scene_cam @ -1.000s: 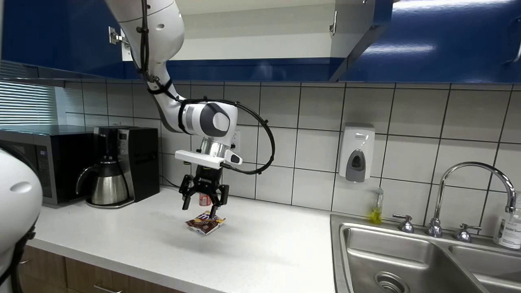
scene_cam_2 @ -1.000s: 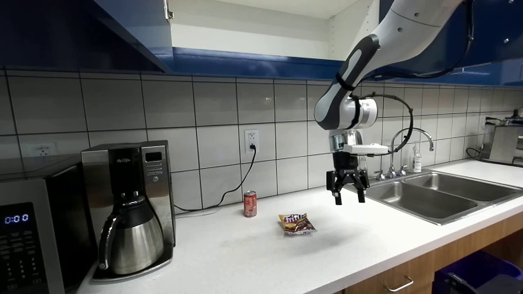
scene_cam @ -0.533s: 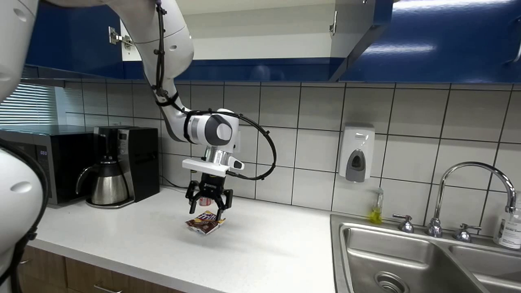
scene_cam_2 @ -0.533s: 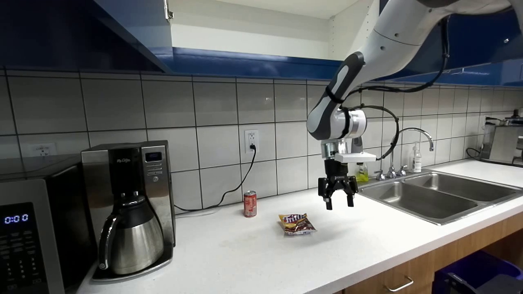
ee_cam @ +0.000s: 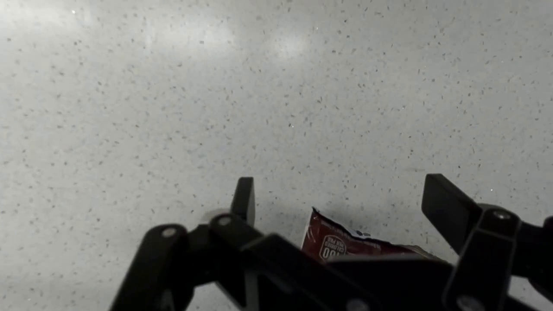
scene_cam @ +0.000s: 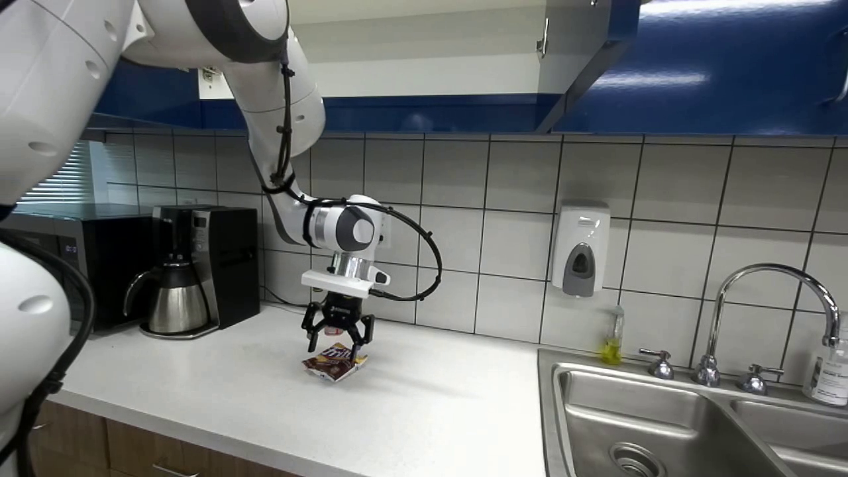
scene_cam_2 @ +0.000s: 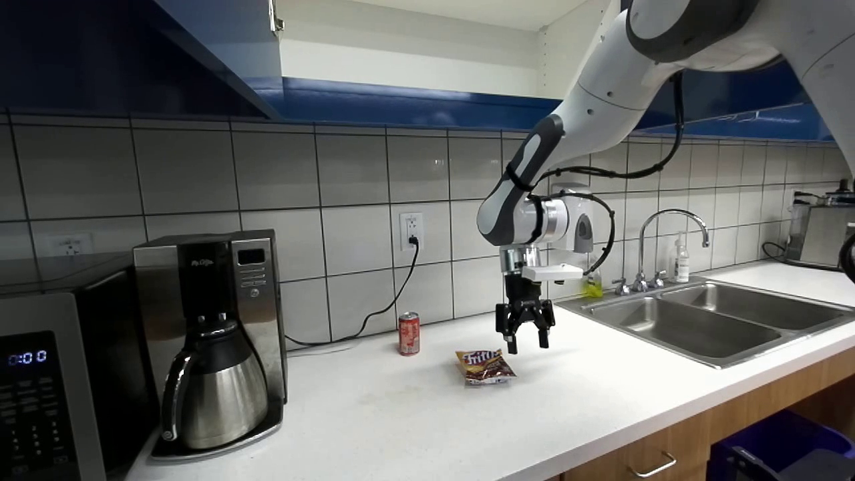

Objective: Put the packet on the bottom shelf of the upper cabinet.

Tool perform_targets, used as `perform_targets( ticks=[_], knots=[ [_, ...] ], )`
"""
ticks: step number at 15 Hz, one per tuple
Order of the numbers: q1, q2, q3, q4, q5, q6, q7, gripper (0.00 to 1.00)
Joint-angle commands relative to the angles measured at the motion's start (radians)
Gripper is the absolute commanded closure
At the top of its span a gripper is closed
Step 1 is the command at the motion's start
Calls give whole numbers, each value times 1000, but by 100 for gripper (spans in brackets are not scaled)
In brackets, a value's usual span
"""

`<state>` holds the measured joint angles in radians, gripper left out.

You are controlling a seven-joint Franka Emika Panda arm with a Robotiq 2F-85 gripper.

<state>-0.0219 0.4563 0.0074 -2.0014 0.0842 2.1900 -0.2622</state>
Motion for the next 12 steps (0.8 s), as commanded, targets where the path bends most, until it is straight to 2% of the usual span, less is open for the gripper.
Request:
perform_targets(
  ticks=[1, 7, 12],
  knots=[
    [-12, 67, 15, 84, -34, -17, -14, 0],
    [-3, 136, 17, 181, -84, -13, -3, 0],
    [1, 186, 38, 248, -76, -7, -11, 0]
  ],
)
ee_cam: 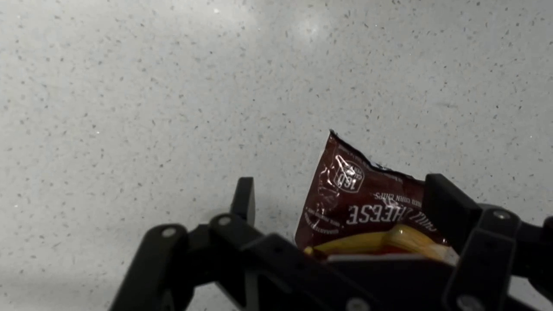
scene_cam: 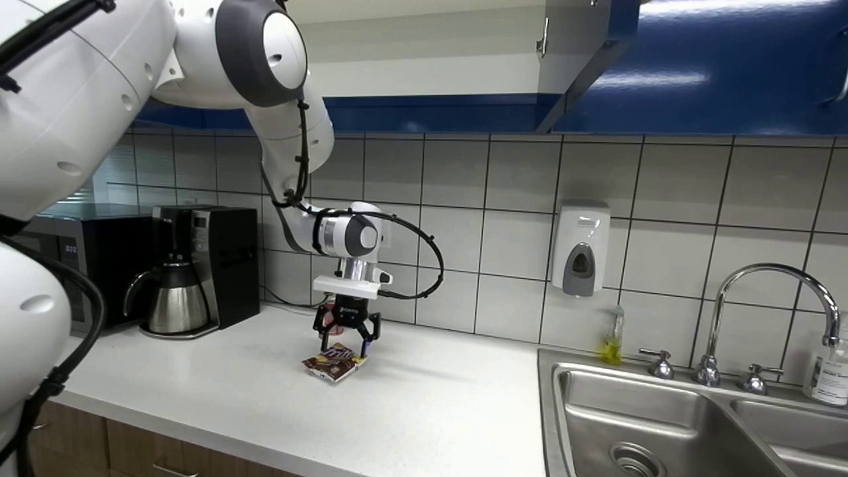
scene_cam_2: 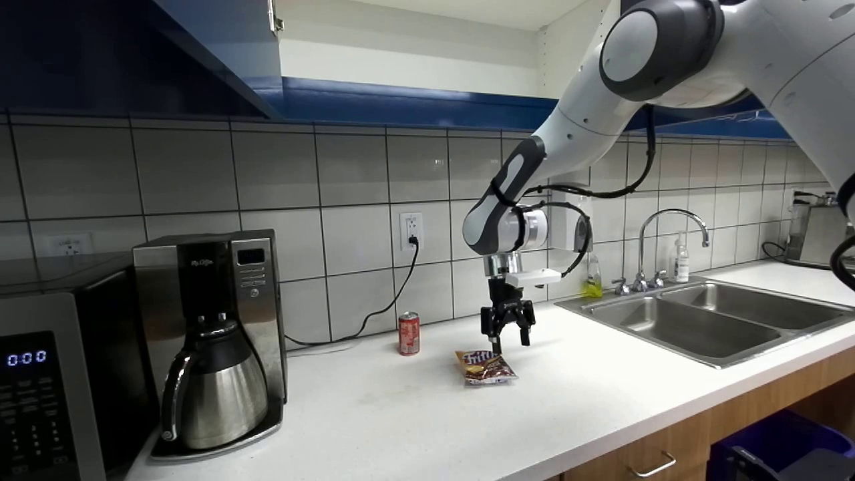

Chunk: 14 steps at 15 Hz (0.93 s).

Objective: Put the packet on the bottom shelf of the upper cabinet.

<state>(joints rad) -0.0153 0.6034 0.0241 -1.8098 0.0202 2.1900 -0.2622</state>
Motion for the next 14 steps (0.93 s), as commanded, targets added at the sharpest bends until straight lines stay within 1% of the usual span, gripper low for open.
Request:
perform_targets(
  ticks=[1, 14],
  knots=[
    [-6, 48, 26, 66, -9, -7, -12, 0],
    [2, 134, 46, 151, -12, -13, -10, 0]
  ],
)
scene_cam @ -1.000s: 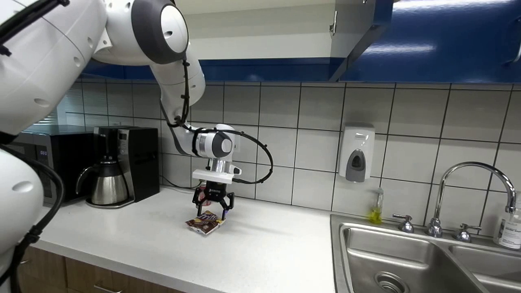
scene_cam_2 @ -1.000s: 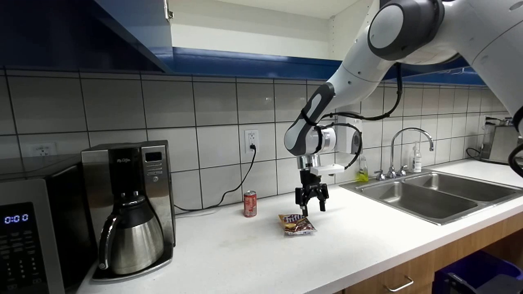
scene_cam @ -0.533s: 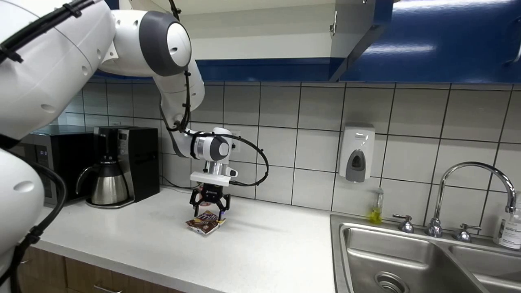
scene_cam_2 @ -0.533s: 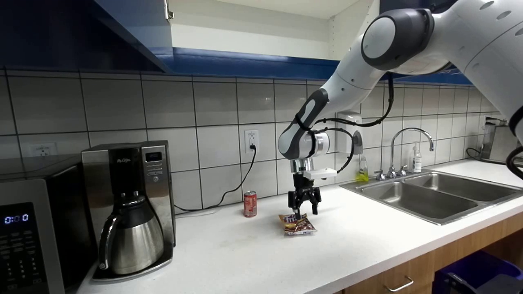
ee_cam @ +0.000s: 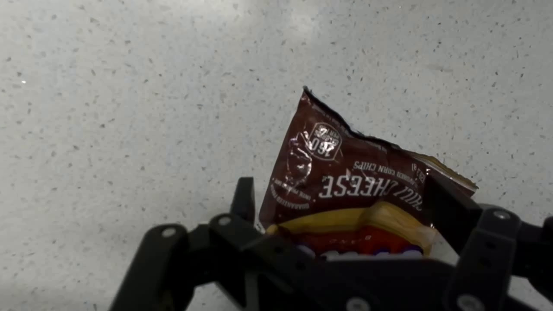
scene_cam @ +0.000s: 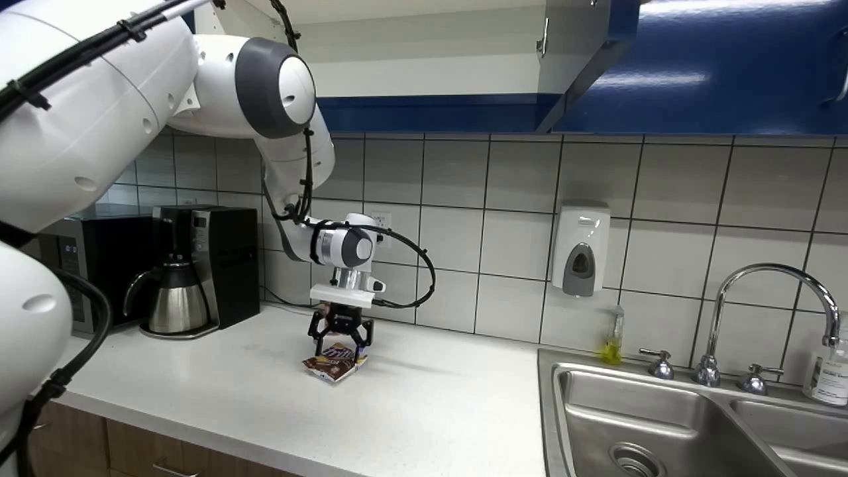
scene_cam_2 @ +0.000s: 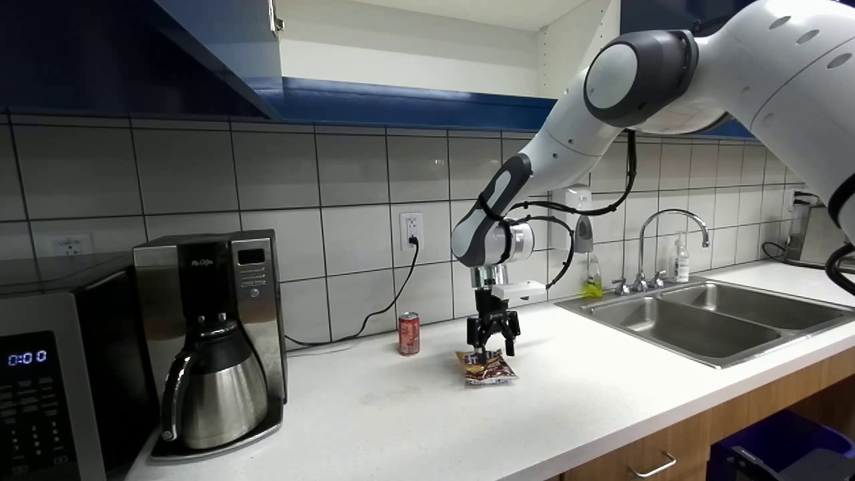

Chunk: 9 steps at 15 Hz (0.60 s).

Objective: Put the packet on the bottom shelf of the upper cabinet.

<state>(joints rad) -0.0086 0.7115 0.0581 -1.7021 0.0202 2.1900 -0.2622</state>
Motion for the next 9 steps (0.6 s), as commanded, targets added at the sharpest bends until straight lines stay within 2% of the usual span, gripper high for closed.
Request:
perform_targets(
  ticks=[1, 7, 8, 9],
  knots=[
    [-4, 32, 12, 50, -12, -14, -10, 0],
    [-2, 61, 14, 79, -14, -18, -10, 0],
    [-2, 63, 14, 82, -14, -18, -9, 24],
    [-3, 67, 14, 87, -14, -18, -11, 28]
  ],
)
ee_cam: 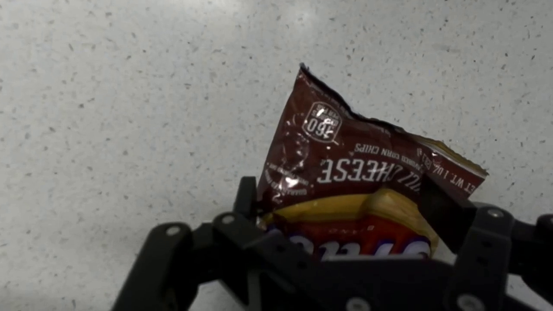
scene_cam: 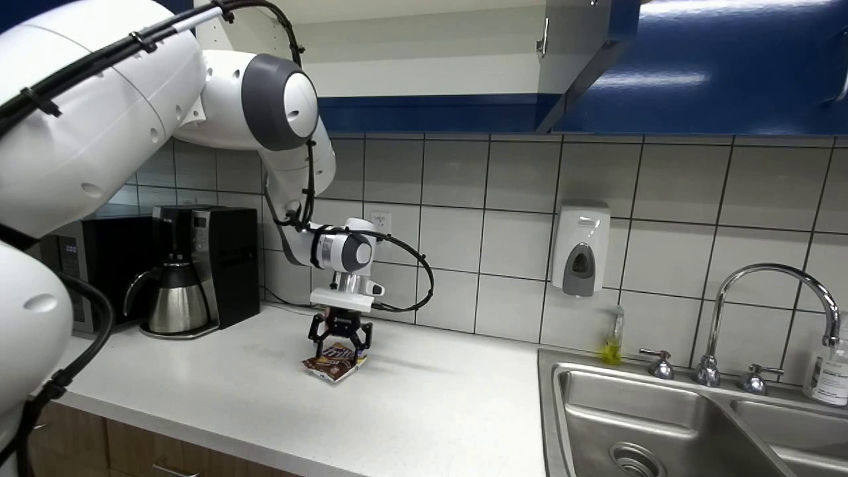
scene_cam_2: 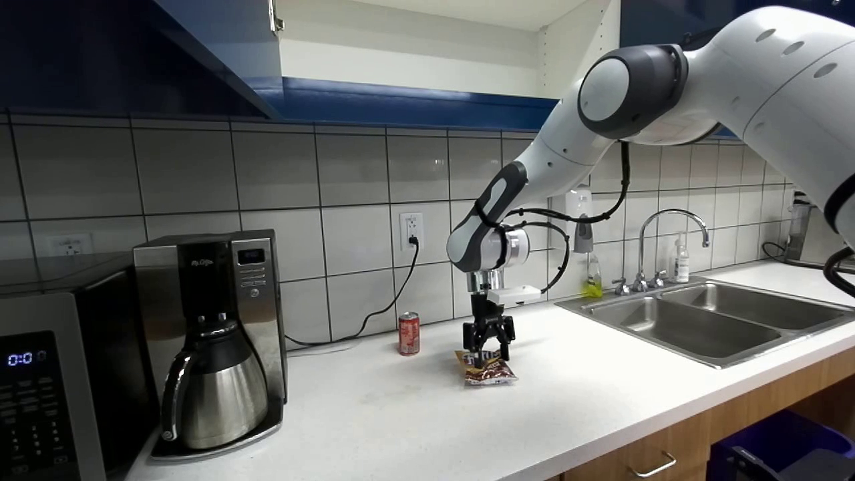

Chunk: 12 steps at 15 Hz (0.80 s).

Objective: Put the packet on the bottom shelf of the upper cabinet.

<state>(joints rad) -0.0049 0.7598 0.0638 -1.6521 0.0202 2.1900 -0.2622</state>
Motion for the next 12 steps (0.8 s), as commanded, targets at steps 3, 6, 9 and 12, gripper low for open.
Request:
perform_targets(
  ticks=[3, 6, 9, 12],
  knots=[
    [-7, 23, 8, 45, -14, -20, -10, 51],
    [-8, 22, 7, 48, -14, -20, -10, 75],
    [-8, 20, 4, 53, -16, -23, -8, 96],
    [-10, 12, 2, 58, -15, -28, -7, 99]
  ],
)
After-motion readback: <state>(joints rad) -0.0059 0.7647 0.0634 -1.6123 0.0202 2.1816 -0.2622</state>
